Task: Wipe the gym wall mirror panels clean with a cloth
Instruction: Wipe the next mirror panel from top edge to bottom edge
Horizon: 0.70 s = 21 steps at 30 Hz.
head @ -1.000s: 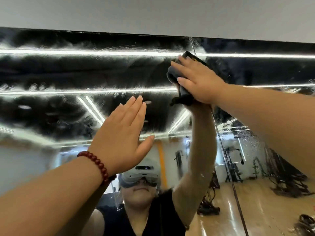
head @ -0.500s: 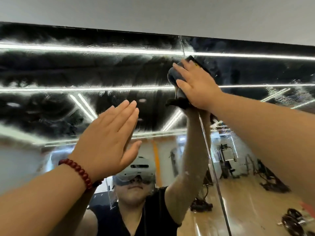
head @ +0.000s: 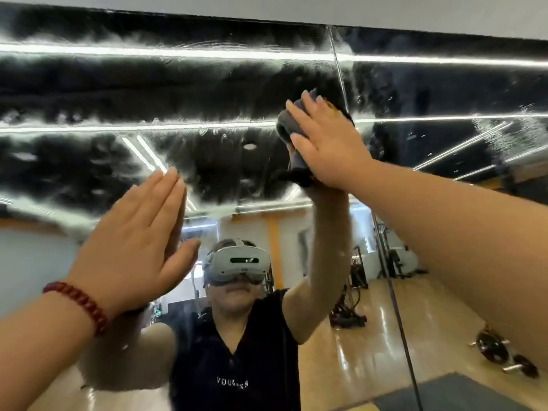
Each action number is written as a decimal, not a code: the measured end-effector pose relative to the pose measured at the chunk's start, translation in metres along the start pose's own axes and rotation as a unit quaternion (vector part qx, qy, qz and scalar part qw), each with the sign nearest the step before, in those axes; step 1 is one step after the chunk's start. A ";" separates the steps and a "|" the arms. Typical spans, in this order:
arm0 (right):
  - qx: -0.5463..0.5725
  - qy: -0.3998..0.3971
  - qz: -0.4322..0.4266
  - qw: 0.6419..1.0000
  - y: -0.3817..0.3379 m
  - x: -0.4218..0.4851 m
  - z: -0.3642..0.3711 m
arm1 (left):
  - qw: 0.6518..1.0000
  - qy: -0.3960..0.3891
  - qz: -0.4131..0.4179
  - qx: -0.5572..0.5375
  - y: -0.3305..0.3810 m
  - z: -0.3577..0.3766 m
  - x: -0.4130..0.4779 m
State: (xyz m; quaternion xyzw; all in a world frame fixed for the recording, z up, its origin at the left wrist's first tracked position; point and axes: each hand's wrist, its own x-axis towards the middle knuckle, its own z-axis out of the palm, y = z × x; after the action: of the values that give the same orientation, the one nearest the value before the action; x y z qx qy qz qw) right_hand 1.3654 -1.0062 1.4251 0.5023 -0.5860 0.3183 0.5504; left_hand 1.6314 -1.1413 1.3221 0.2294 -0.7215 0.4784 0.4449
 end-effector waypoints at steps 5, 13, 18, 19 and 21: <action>-0.030 0.029 -0.183 0.982 -0.077 -0.064 0.036 | 1.000 0.021 0.010 -0.007 -0.007 0.011 -0.009; -0.017 0.013 -0.072 0.997 -0.054 -0.004 0.017 | 0.999 0.020 0.013 -0.027 -0.041 0.003 -0.032; -0.025 0.045 -0.178 0.983 -0.148 -0.051 0.046 | 1.000 0.016 0.004 -0.019 -0.049 0.009 -0.036; -0.007 0.025 -0.232 0.972 -0.161 -0.069 0.049 | 0.999 0.019 0.004 -0.029 -0.050 0.009 -0.037; -0.004 -0.030 -0.293 0.956 -0.156 -0.070 0.043 | 0.999 0.023 0.000 -0.047 -0.056 0.007 -0.043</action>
State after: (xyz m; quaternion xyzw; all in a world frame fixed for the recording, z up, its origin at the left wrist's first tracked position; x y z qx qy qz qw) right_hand 1.4904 -1.0751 1.3216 0.6591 -0.4307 0.1262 0.6034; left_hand 1.6925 -1.1758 1.3119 0.1975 -0.7328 0.4488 0.4717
